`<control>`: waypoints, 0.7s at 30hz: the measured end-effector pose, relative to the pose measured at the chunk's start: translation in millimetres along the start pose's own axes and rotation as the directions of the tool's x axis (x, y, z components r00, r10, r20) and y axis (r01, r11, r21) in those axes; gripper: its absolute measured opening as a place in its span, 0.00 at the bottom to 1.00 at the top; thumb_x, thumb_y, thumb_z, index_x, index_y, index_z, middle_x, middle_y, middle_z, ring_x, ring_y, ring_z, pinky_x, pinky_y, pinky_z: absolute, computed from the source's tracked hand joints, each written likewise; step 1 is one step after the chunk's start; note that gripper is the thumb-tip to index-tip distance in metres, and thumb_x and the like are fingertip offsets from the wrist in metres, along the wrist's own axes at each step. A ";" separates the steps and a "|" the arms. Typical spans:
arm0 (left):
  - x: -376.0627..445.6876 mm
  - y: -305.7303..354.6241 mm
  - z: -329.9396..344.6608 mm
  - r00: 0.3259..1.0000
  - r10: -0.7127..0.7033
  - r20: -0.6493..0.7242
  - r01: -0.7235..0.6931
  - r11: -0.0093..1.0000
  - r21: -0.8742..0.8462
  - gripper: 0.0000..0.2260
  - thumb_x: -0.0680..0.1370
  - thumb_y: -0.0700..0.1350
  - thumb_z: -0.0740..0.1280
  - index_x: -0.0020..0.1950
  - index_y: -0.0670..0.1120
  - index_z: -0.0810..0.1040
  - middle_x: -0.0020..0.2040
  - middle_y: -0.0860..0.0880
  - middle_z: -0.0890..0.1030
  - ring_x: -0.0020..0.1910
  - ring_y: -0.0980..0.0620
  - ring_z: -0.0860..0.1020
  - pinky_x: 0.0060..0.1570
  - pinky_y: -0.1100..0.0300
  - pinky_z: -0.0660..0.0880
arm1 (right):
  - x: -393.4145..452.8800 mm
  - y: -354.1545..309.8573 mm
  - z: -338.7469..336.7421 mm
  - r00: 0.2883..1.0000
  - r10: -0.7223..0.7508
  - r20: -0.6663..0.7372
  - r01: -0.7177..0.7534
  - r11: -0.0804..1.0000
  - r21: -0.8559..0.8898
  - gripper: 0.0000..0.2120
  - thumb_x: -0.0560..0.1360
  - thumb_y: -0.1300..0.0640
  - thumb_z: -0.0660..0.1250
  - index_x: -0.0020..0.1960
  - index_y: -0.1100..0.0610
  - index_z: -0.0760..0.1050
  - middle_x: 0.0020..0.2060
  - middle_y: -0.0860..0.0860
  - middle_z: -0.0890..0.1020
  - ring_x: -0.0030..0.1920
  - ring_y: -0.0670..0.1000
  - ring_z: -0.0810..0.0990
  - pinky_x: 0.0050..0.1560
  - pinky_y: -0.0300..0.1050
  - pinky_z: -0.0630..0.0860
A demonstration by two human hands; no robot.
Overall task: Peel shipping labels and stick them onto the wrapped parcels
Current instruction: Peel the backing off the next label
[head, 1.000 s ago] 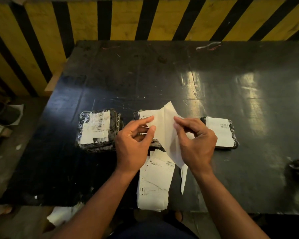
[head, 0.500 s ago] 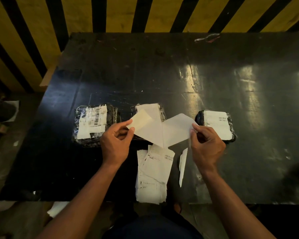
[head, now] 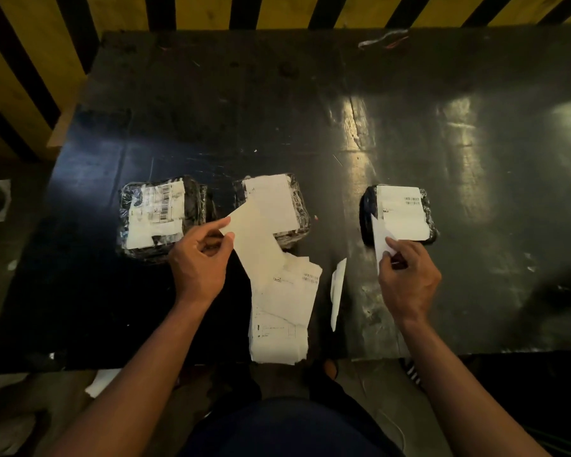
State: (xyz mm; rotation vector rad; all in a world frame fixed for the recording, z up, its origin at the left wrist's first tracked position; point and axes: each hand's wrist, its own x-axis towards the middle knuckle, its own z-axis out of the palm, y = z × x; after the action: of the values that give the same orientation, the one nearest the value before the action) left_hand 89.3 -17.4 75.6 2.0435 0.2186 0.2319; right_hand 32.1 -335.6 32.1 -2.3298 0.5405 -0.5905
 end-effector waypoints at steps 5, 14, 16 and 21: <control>-12.9 2.6 11.1 0.997 0.035 0.065 -0.034 0.999 -0.003 0.14 0.77 0.38 0.75 0.63 0.47 0.84 0.53 0.49 0.85 0.44 0.62 0.84 0.45 0.70 0.80 | -17.2 6.6 11.4 0.994 -0.011 0.107 0.013 1.000 -0.010 0.15 0.74 0.65 0.74 0.60 0.59 0.84 0.51 0.53 0.84 0.42 0.51 0.82 0.49 0.44 0.82; -38.9 4.0 26.1 0.985 -0.042 0.168 0.047 0.999 -0.028 0.25 0.77 0.37 0.75 0.73 0.49 0.76 0.51 0.53 0.84 0.43 0.58 0.85 0.47 0.67 0.82 | -52.1 43.5 57.7 0.858 0.219 0.465 -0.118 0.964 -0.237 0.18 0.78 0.59 0.70 0.68 0.54 0.78 0.62 0.51 0.79 0.49 0.52 0.84 0.50 0.42 0.78; -41.1 4.7 28.8 0.982 -0.041 0.185 0.046 0.999 -0.025 0.25 0.77 0.37 0.75 0.72 0.51 0.77 0.52 0.53 0.84 0.43 0.58 0.85 0.47 0.66 0.82 | -53.1 46.1 61.1 0.821 0.244 0.515 -0.110 0.955 -0.277 0.21 0.79 0.56 0.70 0.71 0.52 0.76 0.65 0.51 0.77 0.54 0.52 0.83 0.54 0.44 0.79; -40.7 12.6 35.0 0.979 -0.034 0.203 0.045 0.998 -0.049 0.22 0.77 0.37 0.74 0.69 0.53 0.79 0.51 0.53 0.84 0.44 0.58 0.85 0.45 0.68 0.81 | -53.0 44.2 53.6 0.861 0.164 0.481 -0.029 0.961 -0.276 0.21 0.78 0.54 0.72 0.70 0.53 0.78 0.64 0.53 0.77 0.63 0.54 0.77 0.60 0.49 0.79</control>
State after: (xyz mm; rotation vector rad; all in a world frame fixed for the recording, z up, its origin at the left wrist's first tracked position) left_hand 59.7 -63.3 67.9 1.9917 0.1250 0.0042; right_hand 8.4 -311.9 -48.6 -2.5486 0.5032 0.1583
